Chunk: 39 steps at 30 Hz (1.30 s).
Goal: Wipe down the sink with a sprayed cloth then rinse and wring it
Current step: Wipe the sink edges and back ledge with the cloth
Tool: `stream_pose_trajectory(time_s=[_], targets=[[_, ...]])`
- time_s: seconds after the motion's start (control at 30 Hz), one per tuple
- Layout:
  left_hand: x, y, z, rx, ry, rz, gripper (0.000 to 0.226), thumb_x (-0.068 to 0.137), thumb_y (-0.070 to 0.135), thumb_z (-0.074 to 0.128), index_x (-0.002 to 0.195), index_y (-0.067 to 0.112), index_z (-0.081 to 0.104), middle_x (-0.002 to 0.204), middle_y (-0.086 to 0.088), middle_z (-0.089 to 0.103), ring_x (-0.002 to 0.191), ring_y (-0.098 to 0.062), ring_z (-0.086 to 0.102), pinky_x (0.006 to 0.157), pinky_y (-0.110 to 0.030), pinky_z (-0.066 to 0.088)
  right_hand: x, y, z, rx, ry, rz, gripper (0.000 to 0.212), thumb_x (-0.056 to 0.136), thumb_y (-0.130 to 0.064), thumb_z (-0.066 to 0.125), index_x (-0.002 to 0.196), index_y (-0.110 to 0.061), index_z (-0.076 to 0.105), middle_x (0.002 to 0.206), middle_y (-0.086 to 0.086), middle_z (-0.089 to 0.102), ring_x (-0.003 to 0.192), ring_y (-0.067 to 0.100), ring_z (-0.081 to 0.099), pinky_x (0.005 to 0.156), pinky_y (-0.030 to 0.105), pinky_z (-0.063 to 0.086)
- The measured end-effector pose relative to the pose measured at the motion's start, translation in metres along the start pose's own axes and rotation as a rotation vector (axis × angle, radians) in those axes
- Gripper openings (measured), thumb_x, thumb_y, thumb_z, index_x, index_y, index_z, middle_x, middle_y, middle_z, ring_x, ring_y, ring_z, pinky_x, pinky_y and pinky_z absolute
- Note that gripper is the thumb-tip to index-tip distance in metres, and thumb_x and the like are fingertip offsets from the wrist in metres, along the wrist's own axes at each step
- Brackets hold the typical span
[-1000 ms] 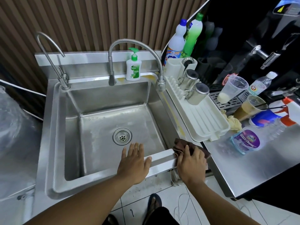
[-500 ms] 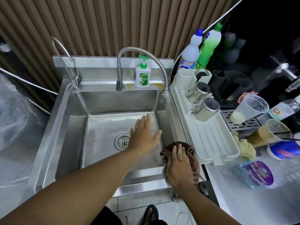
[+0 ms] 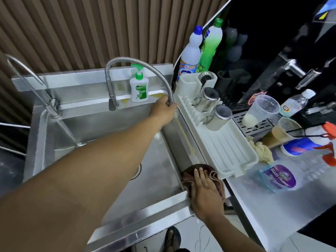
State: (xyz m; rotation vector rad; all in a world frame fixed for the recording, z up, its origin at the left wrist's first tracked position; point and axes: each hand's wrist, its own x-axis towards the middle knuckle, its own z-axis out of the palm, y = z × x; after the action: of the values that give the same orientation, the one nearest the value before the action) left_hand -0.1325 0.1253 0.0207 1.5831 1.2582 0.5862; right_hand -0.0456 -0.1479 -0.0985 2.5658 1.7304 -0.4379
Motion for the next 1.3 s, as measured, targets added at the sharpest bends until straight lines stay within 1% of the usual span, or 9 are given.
stream_pose_trajectory(time_s=[0.2,0.37,0.53,0.7,0.8,0.93,1.07,1.17,1.3], targets=[[-0.043,-0.037,-0.001,0.007,0.204,0.203,0.026,0.106,0.036,0.038,0.095,0.014,0.046,0.083,-0.003,0.057,0.075,-0.025,0.054,0.063,-0.037,0.039,0.027,-0.014,-0.012,0.031,-0.040,0.030,0.093,0.076,-0.052,-0.015,0.159,-0.010,-0.002,0.167,0.007,0.001,0.154,0.018,0.005,0.118,0.023,-0.006],[-0.067,-0.061,-0.007,-0.079,0.376,0.237,0.029,0.105,0.041,0.040,0.087,0.019,0.037,0.079,-0.002,0.052,0.073,-0.027,0.049,0.061,-0.035,0.032,0.058,-0.024,-0.017,0.003,-0.064,0.067,0.062,0.105,-0.039,0.014,0.160,-0.015,-0.002,0.167,0.006,0.004,0.151,0.026,0.017,0.121,0.033,0.011],[-0.084,-0.067,-0.026,-0.092,0.425,0.180,0.039,0.093,0.048,0.063,0.087,0.017,0.040,0.072,0.007,0.049,0.069,-0.021,0.048,0.058,-0.035,0.035,0.101,-0.034,-0.026,-0.095,-0.070,0.000,0.060,0.106,-0.030,0.022,0.159,-0.011,0.002,0.167,0.011,0.007,0.152,0.027,0.014,0.121,0.033,0.012],[-0.090,-0.076,-0.042,-0.089,0.560,0.043,0.038,0.075,0.032,0.083,0.090,0.018,0.051,0.074,0.008,0.062,0.073,-0.022,0.058,0.063,-0.033,0.046,0.115,-0.035,-0.034,-0.124,-0.088,-0.039,0.062,0.106,-0.034,0.025,0.159,-0.012,0.004,0.166,0.009,0.011,0.152,0.025,0.015,0.120,0.034,0.014],[-0.099,-0.081,-0.049,-0.152,0.683,-0.028,0.034,0.074,0.024,0.083,0.087,0.019,0.052,0.070,0.012,0.063,0.068,-0.010,0.059,0.056,-0.016,0.041,0.104,-0.026,-0.035,-0.159,-0.097,-0.078,0.060,0.105,-0.033,0.024,0.160,-0.013,0.007,0.165,0.009,0.018,0.151,0.023,0.021,0.120,0.033,0.014],[-0.107,-0.085,-0.052,-0.299,0.844,-0.131,0.036,0.071,0.023,0.085,0.090,0.019,0.055,0.070,0.014,0.062,0.065,0.002,0.059,0.056,-0.006,0.039,0.090,-0.019,-0.033,-0.176,-0.092,-0.093,0.061,0.103,-0.034,0.016,0.160,-0.015,0.008,0.165,0.008,0.020,0.150,0.022,0.023,0.120,0.033,0.014],[-0.108,-0.088,-0.054,-0.549,1.040,-0.289,0.053,0.070,0.033,0.088,0.105,0.018,0.051,0.088,0.007,0.067,0.068,-0.004,0.064,0.068,-0.027,0.055,0.082,-0.013,-0.031,-0.174,-0.078,-0.088,0.059,0.105,-0.036,0.015,0.160,-0.017,0.010,0.164,0.004,0.023,0.150,0.021,0.023,0.121,0.032,0.013],[-0.103,-0.094,-0.060,-0.943,1.169,-0.401,0.067,0.063,0.041,0.092,0.107,0.016,0.048,0.100,-0.001,0.067,0.074,-0.011,0.070,0.062,-0.030,0.061,0.076,-0.008,-0.025,-0.173,-0.095,-0.093,0.060,0.104,-0.037,0.015,0.160,-0.017,0.008,0.163,0.005,0.026,0.148,0.022,0.027,0.121,0.033,0.017],[-0.091,-0.082,-0.068,-1.338,1.042,-0.629,0.083,0.062,0.063,0.085,0.119,0.010,0.055,0.113,-0.011,0.065,0.088,-0.027,0.072,0.060,-0.033,0.063,0.074,-0.004,-0.021,-0.183,-0.072,-0.107,0.082,0.087,-0.048,-0.010,0.160,-0.017,0.010,0.160,0.008,0.034,0.145,0.024,0.034,0.120,0.034,0.023]])
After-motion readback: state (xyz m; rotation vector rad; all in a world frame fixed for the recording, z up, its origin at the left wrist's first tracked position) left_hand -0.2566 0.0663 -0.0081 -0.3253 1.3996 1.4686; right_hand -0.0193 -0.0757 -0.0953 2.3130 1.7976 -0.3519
